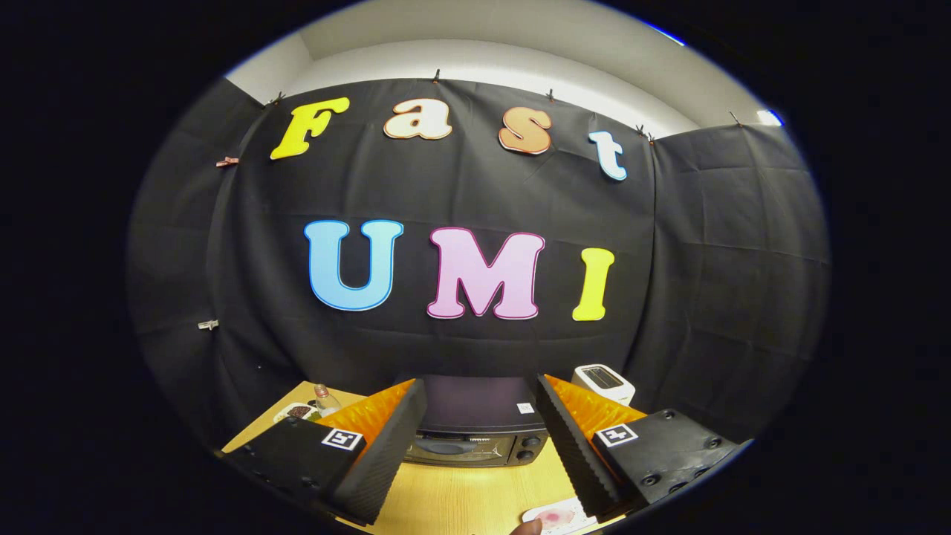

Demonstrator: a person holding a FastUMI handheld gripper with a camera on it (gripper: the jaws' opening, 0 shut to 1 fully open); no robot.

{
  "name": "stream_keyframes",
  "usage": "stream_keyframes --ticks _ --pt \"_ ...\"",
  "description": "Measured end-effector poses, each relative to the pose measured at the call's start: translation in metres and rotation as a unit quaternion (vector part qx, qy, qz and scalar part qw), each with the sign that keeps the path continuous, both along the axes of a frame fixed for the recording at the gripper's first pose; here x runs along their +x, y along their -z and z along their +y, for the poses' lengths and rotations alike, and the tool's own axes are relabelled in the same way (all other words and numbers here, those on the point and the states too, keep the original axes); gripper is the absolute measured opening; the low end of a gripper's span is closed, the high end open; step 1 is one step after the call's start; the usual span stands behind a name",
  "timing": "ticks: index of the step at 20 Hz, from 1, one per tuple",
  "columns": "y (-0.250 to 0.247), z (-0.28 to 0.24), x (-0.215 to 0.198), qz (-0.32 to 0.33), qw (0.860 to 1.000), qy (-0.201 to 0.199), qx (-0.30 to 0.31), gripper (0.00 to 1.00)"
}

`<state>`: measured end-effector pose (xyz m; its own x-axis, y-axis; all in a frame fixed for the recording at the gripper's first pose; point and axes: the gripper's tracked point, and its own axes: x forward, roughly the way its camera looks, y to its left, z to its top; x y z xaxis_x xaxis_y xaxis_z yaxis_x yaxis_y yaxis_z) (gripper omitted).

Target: Open the toaster oven, put the food inside, and close the toaster oven door.

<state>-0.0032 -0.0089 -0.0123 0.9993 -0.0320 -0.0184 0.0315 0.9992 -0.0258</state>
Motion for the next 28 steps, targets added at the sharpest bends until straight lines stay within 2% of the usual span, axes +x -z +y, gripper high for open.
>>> stream_keyframes --ticks 19,24,28 --pt "0.016 0.015 0.024 0.012 1.0 0.0 -0.005 0.98" --pt "0.043 0.031 0.044 0.037 0.999 -0.013 0.009 0.98" --pt "0.098 0.043 0.077 0.086 0.996 -0.021 0.003 0.98"
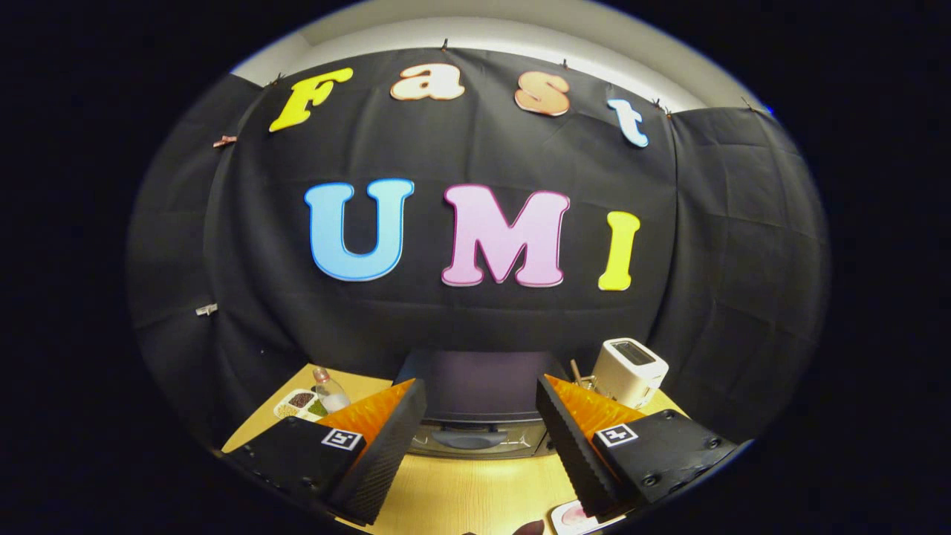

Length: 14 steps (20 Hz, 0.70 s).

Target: Open the toaster oven, put the food inside, and close the toaster oven door.

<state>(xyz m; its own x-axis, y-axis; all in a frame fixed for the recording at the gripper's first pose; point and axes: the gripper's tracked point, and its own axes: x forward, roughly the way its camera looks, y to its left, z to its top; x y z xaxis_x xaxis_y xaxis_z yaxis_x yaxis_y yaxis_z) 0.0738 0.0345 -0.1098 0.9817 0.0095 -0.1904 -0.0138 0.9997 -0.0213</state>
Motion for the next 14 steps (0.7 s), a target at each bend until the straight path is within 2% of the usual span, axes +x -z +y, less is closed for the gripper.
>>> stream_keyframes --ticks 8,11,14 --pt "0.107 0.015 0.079 0.097 0.995 -0.005 0.008 0.98" --pt "0.145 0.009 0.095 0.133 0.991 0.0 -0.01 0.99" --pt "0.165 0.009 0.093 0.166 0.986 -0.002 -0.006 0.98"
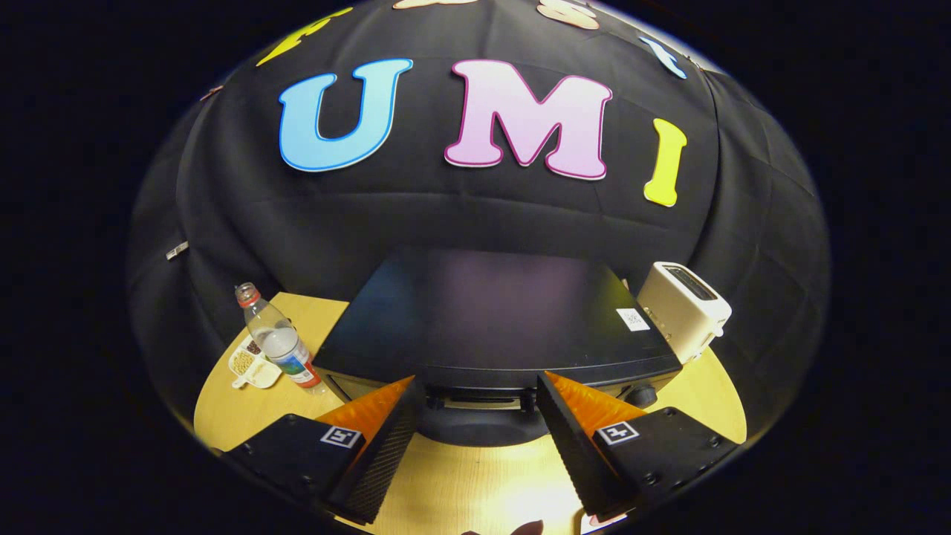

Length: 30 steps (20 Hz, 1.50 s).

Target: Open the toaster oven, put the food inside, and close the toaster oven door.

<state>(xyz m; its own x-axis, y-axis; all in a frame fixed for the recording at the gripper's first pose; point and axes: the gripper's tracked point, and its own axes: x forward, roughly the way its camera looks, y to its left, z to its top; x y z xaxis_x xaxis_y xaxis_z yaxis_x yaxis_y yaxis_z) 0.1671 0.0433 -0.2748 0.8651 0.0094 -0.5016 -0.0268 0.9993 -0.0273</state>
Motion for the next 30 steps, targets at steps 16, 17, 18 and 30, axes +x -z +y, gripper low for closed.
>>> stream_keyframes --ticks 16,17,18,30 --pt "0.064 -0.006 -0.104 0.037 0.999 0.002 0.003 1.0" --pt "0.074 -0.007 -0.113 0.05 0.999 0.001 0.0 1.0" --pt "0.085 -0.009 -0.122 0.065 0.998 0.002 -0.007 1.0" --pt "0.078 -0.059 -0.184 0.121 0.991 0.017 0.058 0.99"
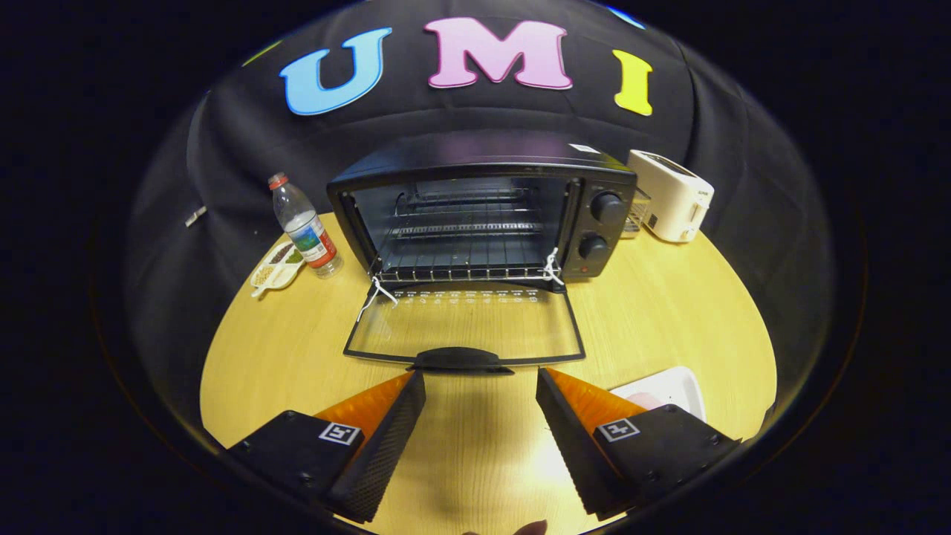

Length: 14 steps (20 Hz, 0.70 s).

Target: Open the toaster oven, put the food inside, and close the toaster oven door.

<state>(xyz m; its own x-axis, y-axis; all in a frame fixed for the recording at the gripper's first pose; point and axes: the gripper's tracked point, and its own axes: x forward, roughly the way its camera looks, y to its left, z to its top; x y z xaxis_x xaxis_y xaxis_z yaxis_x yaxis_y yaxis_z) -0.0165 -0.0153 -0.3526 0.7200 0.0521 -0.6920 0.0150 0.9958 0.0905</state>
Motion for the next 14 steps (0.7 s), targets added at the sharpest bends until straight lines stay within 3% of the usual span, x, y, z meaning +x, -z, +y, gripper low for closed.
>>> stream_keyframes --ticks 6,10,14 --pt "0.001 -0.108 -0.028 0.09 0.996 -0.006 -0.017 1.0" --pt "0.035 -0.179 -0.048 0.198 0.98 -0.015 -0.018 0.99" --pt "0.07 -0.238 -0.049 0.249 0.968 -0.006 -0.028 0.98"
